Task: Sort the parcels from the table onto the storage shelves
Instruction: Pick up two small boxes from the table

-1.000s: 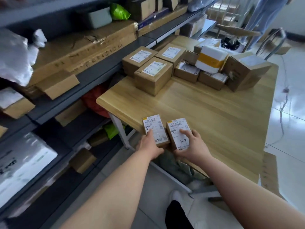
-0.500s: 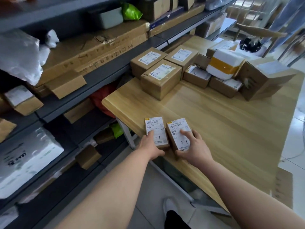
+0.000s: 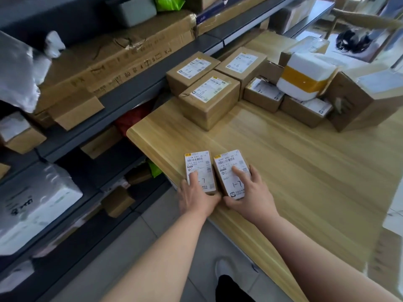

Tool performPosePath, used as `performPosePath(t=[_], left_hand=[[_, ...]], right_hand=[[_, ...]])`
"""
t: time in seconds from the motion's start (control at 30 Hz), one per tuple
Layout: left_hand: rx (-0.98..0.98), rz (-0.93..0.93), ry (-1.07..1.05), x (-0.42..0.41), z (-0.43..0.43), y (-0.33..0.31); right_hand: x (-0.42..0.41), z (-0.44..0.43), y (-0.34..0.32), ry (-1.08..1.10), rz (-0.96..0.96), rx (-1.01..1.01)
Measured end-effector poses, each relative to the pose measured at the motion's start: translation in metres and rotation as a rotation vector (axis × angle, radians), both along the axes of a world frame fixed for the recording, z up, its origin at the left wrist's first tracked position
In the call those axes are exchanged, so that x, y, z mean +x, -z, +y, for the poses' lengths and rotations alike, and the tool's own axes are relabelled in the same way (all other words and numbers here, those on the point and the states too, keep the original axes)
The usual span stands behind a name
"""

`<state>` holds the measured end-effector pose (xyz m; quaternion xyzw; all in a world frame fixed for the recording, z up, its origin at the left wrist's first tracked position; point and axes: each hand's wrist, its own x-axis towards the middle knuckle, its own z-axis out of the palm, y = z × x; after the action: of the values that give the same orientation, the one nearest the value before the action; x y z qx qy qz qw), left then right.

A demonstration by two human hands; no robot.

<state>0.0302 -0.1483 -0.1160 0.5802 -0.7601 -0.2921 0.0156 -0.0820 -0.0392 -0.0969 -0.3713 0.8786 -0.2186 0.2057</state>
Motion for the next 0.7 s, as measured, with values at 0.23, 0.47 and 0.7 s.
performPosePath(t=[0.23, 0.47, 0.7], left_hand=[[-0.067, 0.079, -0.123, 0.042, -0.014, -0.001], [-0.174, 0.132, -0.329, 0.18, -0.016, -0.026], [-0.223, 0.132, -0.675, 0.334, 0.023, -0.052]], right_hand=[[0.006, -0.014, -0.009, -0.079, -0.037, -0.048], [0.084, -0.065, -0.024, -0.368, -0.079, -0.079], [0.23, -0.112, -0.045, -0.741, -0.068, -0.079]])
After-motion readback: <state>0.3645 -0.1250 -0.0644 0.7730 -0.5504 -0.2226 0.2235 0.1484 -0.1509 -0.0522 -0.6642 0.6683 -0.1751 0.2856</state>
